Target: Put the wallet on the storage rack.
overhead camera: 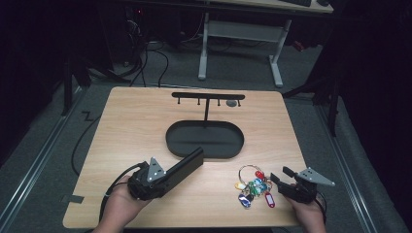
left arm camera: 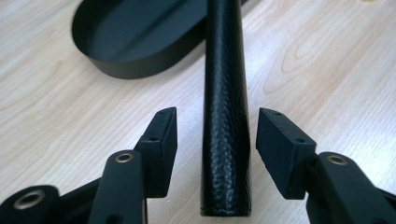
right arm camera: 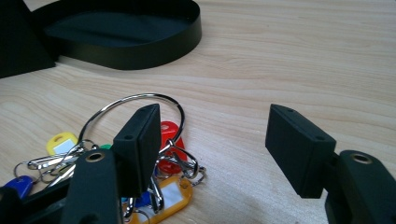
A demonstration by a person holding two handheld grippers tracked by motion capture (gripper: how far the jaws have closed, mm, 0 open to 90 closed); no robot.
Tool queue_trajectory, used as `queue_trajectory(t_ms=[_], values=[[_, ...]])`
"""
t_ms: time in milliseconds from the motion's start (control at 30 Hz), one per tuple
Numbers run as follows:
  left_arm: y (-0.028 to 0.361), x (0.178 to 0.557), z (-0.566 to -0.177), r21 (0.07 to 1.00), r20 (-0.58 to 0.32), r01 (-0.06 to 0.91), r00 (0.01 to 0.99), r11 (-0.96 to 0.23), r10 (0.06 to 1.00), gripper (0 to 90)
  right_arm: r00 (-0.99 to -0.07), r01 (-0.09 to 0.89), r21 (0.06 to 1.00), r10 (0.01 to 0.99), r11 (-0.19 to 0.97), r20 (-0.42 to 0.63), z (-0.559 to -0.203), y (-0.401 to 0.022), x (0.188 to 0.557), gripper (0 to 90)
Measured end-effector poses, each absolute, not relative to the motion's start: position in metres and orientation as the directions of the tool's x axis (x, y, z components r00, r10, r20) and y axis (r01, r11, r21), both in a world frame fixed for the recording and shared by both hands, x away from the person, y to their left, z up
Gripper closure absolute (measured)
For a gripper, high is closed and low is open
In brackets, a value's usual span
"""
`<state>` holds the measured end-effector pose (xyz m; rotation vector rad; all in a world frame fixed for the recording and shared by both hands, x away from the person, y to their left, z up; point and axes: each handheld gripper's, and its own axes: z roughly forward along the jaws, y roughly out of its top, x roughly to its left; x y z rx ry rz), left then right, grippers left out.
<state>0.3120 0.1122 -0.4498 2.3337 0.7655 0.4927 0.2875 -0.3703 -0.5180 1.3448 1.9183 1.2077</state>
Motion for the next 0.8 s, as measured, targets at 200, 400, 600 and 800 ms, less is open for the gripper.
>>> queue_trajectory(t_ms=[200,400,600,800], values=[[0.106,0.312,-0.439,0.616,0.142,0.415,0.777,-0.669,0.613,49.0,-0.392,0.444,0.890,0.916,0.104,0.089,-0.512,-0.371,0.281,36.9],[0.100,0.318,-0.433,0.562,0.167,0.414,0.791,-0.716,0.589,49.3,-0.379,0.455,0.885,0.920,0.095,0.096,-0.514,-0.373,0.283,37.0],[0.095,0.324,-0.435,0.531,0.170,0.416,0.802,-0.739,0.573,53.9,-0.370,0.473,0.876,0.924,0.093,0.102,-0.516,-0.373,0.284,37.1],[0.094,0.329,-0.435,0.507,0.146,0.433,0.809,-0.745,0.569,57.1,-0.376,0.475,0.875,0.921,0.096,0.103,-0.517,-0.372,0.285,37.1]])
